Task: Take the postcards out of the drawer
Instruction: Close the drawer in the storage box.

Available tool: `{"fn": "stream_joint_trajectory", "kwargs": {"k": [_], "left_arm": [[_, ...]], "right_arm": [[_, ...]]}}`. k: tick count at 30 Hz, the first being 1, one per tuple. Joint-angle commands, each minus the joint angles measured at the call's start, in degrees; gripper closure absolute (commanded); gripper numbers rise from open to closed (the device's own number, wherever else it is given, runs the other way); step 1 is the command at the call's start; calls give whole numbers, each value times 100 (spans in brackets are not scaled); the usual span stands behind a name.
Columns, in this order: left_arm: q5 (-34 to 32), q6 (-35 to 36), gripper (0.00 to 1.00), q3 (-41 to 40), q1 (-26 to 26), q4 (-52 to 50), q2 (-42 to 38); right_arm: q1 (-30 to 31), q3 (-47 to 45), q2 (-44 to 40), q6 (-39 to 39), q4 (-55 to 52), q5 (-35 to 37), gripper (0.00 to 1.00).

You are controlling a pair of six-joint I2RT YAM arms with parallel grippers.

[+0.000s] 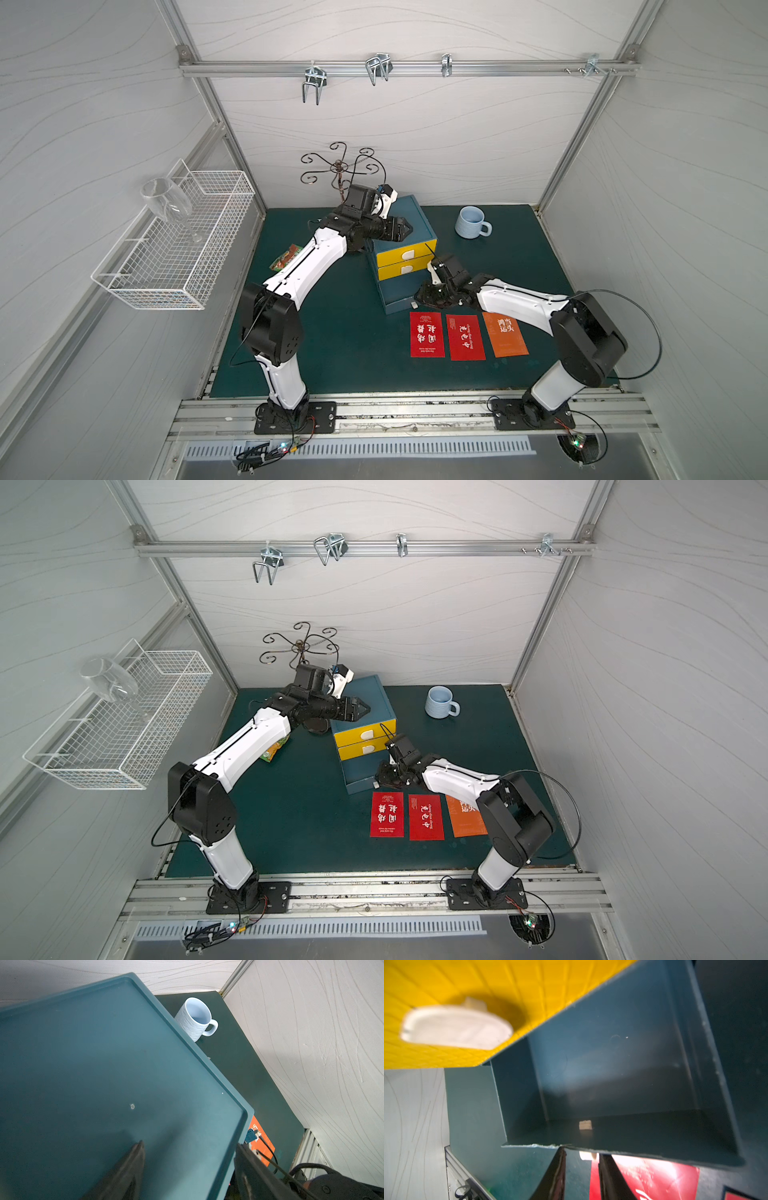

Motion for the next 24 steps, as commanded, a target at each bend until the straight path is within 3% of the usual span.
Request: {"fn": "stream_joint_trajectory", "kwargs": {"k": [1,21,24], "left_arm": [[59,12,27,-170,13,-417,147],[88,3,27,-188,16,-460,152],[112,-13,27,-177,13,-463,157]], "right_arm": [[-79,-153,121,17,612,234,72],[-353,-678,810,931,2998,182,88],[-388,-785,922,1171,3462,236,86]]}}
